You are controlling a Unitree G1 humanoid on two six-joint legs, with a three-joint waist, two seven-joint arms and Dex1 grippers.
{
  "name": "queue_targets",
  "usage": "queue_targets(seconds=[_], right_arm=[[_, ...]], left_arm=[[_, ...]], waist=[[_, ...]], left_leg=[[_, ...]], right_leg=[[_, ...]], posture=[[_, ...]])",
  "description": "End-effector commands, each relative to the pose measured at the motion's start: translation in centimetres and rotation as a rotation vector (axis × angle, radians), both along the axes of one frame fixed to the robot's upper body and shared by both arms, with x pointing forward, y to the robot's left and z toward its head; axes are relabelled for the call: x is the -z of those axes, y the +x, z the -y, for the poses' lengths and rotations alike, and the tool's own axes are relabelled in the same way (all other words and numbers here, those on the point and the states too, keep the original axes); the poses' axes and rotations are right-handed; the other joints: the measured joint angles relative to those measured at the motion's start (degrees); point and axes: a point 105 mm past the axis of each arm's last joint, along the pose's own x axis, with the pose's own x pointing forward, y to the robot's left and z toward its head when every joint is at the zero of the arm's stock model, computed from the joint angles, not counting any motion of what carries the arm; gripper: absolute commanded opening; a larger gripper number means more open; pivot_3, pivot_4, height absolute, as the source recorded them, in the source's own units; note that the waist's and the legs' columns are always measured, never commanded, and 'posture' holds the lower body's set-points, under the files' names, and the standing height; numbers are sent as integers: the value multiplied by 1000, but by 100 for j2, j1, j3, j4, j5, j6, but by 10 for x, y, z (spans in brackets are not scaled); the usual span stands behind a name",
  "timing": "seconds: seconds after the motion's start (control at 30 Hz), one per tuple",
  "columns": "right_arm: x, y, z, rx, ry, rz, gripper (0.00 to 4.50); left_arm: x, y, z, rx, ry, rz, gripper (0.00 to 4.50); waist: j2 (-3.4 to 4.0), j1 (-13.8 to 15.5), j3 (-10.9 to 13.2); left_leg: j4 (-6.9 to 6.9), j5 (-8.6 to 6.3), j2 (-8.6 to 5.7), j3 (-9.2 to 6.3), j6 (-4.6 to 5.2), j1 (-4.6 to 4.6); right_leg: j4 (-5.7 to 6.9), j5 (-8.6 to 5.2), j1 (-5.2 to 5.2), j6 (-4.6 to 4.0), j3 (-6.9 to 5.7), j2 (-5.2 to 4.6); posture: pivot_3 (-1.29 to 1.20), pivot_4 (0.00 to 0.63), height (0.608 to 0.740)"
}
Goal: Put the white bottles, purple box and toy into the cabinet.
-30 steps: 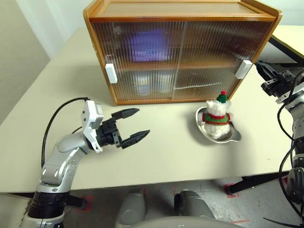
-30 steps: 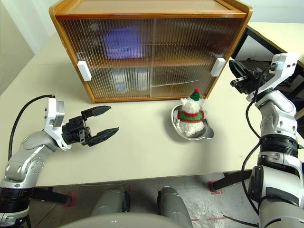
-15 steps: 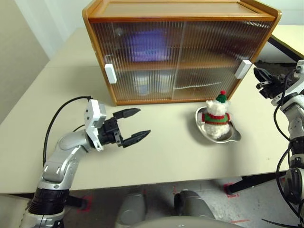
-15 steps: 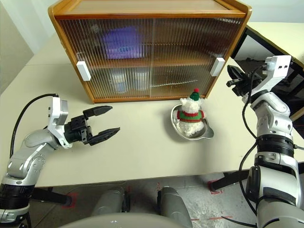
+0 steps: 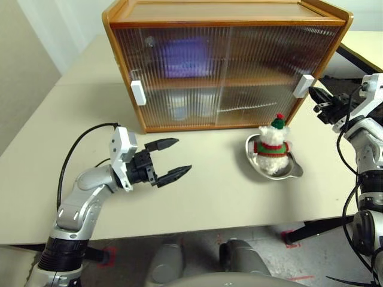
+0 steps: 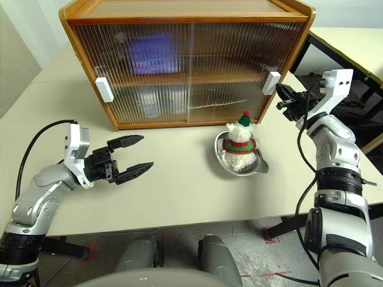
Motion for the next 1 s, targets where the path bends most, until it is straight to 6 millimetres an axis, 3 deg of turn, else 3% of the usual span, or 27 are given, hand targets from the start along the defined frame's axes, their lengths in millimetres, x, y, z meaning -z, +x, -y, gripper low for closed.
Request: queue_targets(seconds=[0.03,0.23,0.53,1.0], right_arm=[[-6,4,-13,-54,-5,11,37],[-9,6,-27,-120,-6,16,37],[-7,2,-22,-129,-8,7,37],[-9,16,-69,-276,30,18,37]], left_arm=[[1,0,3,5,15,6,4500],[0,0,1,0,16,7,4500],[2,-1,3,7,21,1,4500],[2,0,1,-3,28,0,4500]], waist=[[0,-7,0],[1,-78,-1],[1,-80,-1],[6,-133,0]], left_leg=[[0,0,0,0,0,0],[0,0,2,0,0,1],[0,0,1,0,0,1],[0,0,4,3,0,4]], right_leg=[[0,0,0,0,0,0],[2,1,0,-1,0,1],[2,1,0,0,-1,1],[3,3,-1,-3,-2,1]], posture=[[214,0,740],[212,0,740],[208,0,740],[223,0,740]])
